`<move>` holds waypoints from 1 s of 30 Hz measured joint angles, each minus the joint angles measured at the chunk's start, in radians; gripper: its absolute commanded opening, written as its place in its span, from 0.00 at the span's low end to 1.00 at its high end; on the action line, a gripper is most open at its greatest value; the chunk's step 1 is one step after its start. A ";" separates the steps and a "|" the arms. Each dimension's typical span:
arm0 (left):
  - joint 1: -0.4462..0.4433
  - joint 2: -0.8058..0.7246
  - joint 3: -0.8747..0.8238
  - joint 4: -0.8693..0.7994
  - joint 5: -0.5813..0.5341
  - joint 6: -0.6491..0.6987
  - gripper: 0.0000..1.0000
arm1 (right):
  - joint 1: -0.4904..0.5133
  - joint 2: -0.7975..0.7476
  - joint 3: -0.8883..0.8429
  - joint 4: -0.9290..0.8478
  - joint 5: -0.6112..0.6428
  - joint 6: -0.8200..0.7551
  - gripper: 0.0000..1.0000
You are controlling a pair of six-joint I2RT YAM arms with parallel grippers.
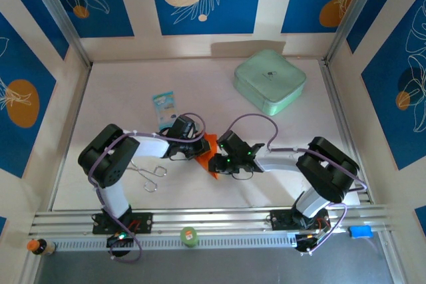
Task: Fold a paper plane with a square sheet of paper (pick it up from the middle)
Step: Fourth fold the wing at the center of the table.
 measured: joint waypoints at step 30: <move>0.000 0.000 -0.008 0.019 0.000 -0.010 0.03 | -0.067 -0.092 -0.135 0.107 -0.048 0.034 0.21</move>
